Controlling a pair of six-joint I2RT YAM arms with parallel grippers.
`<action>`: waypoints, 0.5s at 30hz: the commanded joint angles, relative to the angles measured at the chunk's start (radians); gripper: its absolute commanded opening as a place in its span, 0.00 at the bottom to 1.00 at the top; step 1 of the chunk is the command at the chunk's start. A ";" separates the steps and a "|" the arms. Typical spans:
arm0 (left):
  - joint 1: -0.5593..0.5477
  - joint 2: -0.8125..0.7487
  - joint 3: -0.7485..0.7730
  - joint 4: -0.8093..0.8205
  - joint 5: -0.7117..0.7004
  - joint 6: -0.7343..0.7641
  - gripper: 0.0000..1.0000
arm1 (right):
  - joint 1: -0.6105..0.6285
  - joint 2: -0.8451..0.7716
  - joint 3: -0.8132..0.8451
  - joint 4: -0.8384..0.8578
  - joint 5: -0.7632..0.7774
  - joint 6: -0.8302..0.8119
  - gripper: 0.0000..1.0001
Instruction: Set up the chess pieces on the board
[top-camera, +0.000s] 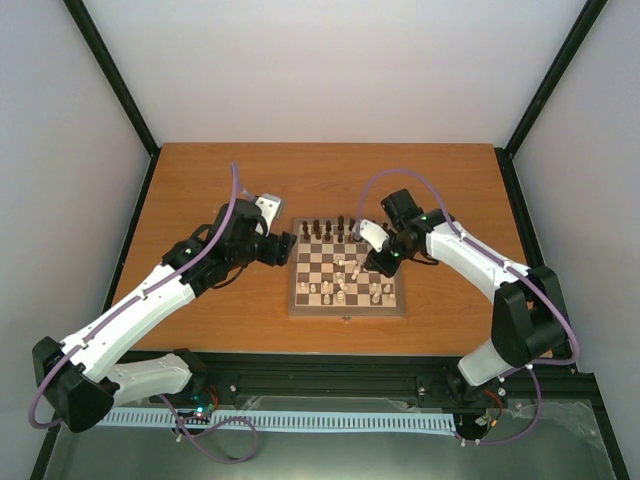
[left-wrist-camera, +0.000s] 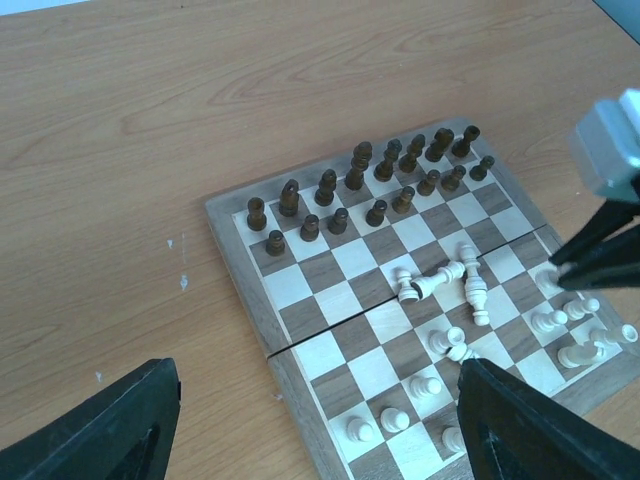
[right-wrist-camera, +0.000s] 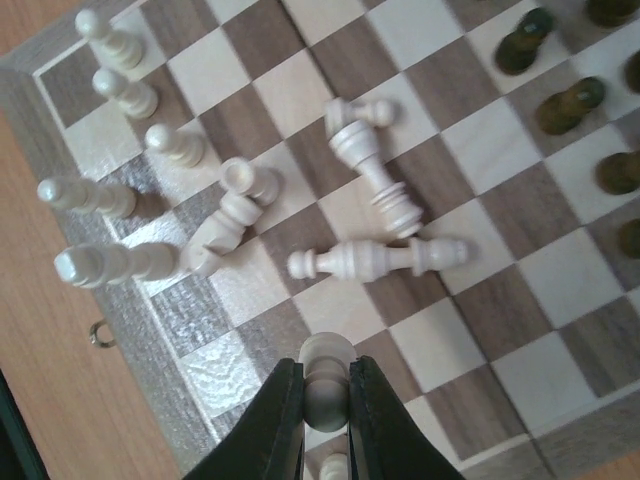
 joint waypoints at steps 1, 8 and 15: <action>0.004 -0.023 0.007 0.014 -0.028 0.027 0.78 | 0.056 -0.022 -0.051 0.011 0.028 -0.036 0.09; 0.003 -0.023 0.008 0.009 -0.032 0.029 0.78 | 0.154 0.016 -0.078 0.048 0.144 -0.030 0.09; 0.003 -0.026 0.009 0.007 -0.034 0.030 0.78 | 0.175 0.064 -0.083 0.065 0.179 -0.028 0.10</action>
